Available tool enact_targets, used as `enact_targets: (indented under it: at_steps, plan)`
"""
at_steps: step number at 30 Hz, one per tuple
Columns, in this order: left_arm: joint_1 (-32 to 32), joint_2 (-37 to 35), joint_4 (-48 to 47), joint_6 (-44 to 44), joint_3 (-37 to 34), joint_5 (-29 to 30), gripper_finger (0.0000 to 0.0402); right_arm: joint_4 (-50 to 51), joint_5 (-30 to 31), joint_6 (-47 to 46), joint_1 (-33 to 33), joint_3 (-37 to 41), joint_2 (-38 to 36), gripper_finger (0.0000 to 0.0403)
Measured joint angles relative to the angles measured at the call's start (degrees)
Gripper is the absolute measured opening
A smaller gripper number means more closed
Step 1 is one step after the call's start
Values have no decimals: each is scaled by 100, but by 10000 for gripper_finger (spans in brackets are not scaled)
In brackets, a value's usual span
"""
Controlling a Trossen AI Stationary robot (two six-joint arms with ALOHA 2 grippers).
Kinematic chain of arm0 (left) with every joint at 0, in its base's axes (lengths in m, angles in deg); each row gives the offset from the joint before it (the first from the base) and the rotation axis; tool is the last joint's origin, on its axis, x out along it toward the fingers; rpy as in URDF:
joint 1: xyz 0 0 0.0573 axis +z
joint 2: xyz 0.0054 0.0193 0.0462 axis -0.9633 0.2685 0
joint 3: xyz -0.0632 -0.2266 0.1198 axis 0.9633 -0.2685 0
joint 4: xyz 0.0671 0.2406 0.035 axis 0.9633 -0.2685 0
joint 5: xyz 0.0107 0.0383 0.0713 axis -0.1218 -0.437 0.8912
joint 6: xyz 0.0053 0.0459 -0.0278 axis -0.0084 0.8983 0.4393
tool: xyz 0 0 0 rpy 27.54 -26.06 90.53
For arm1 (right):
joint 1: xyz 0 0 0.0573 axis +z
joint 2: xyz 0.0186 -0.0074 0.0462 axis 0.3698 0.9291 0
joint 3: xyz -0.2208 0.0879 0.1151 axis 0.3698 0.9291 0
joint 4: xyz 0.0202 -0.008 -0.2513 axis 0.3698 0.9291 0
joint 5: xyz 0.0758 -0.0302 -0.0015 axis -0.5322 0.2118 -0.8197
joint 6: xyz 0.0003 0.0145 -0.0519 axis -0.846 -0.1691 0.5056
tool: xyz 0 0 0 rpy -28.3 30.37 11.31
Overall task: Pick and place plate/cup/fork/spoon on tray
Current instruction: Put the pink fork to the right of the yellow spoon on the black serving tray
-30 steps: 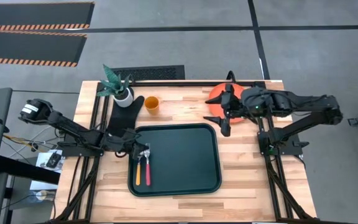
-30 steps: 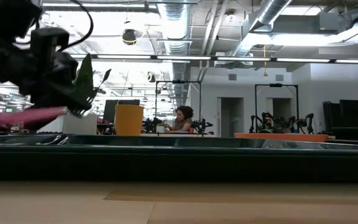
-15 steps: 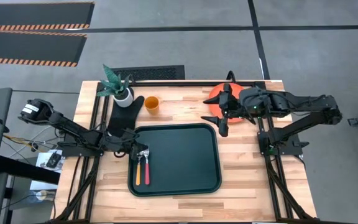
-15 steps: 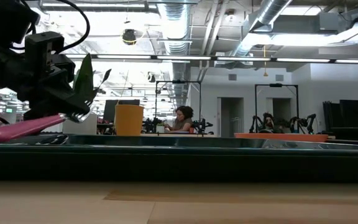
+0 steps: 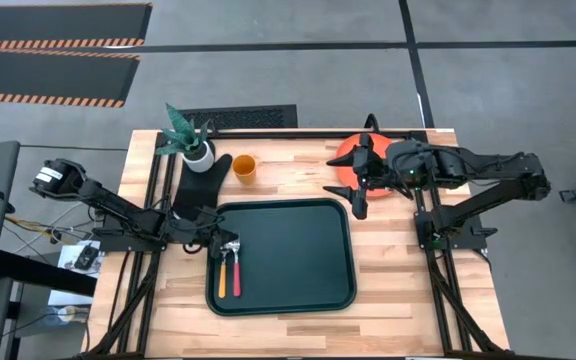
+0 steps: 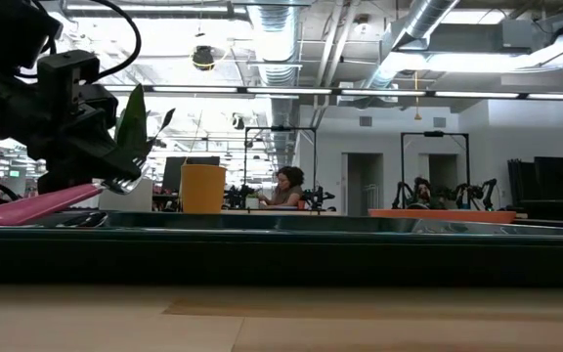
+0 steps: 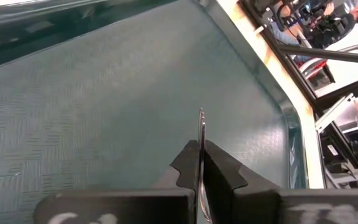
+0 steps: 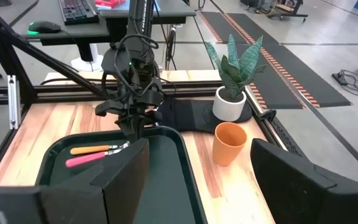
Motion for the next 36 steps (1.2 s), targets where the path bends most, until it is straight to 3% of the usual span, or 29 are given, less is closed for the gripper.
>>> enact_targets:
  at_steps: [11, 24, 36]
  plan:
    - [-2, 1, 40, -57, -148, 52, 0, -21, 0, -1, -64, 0, 0, 304]
    - [-26, -28, 1012, -320, -394, -179, 0, -28, 0, -4, -70, 0, 0, 304]
    - [-26, -4, 181, -122, -319, -208, 0, -16, 0, -4, -70, 0, 0, 304]
